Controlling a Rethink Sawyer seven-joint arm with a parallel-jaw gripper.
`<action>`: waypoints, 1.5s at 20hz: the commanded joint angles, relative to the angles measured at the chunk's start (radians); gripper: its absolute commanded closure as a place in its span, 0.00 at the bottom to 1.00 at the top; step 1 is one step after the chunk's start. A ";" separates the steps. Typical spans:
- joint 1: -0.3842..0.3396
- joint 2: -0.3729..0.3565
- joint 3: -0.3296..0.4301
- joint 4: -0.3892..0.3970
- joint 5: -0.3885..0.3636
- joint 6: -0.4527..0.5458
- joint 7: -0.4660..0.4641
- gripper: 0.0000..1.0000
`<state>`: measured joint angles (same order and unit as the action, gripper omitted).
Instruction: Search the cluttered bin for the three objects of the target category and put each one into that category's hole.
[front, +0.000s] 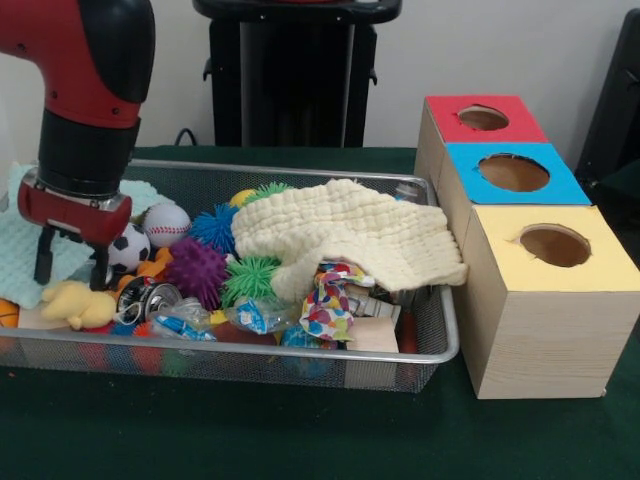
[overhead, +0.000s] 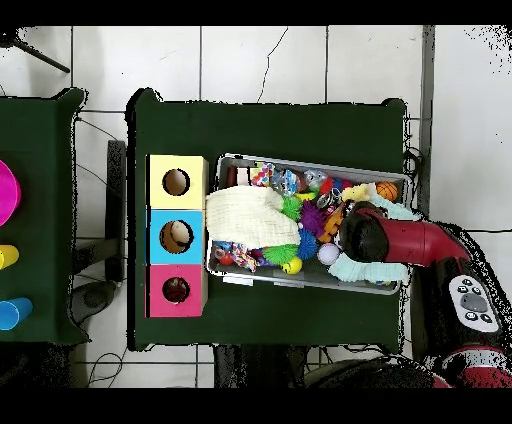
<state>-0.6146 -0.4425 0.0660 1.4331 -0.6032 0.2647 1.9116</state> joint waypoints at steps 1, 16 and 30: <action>-0.048 -0.003 0.112 0.032 0.042 0.030 0.013 0.00; -0.057 0.033 0.125 0.028 0.042 0.024 0.031 0.00; -0.095 0.005 0.184 0.070 0.085 0.089 -0.011 0.00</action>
<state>-0.6852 -0.4467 0.1283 1.4402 -0.5673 0.2649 1.9116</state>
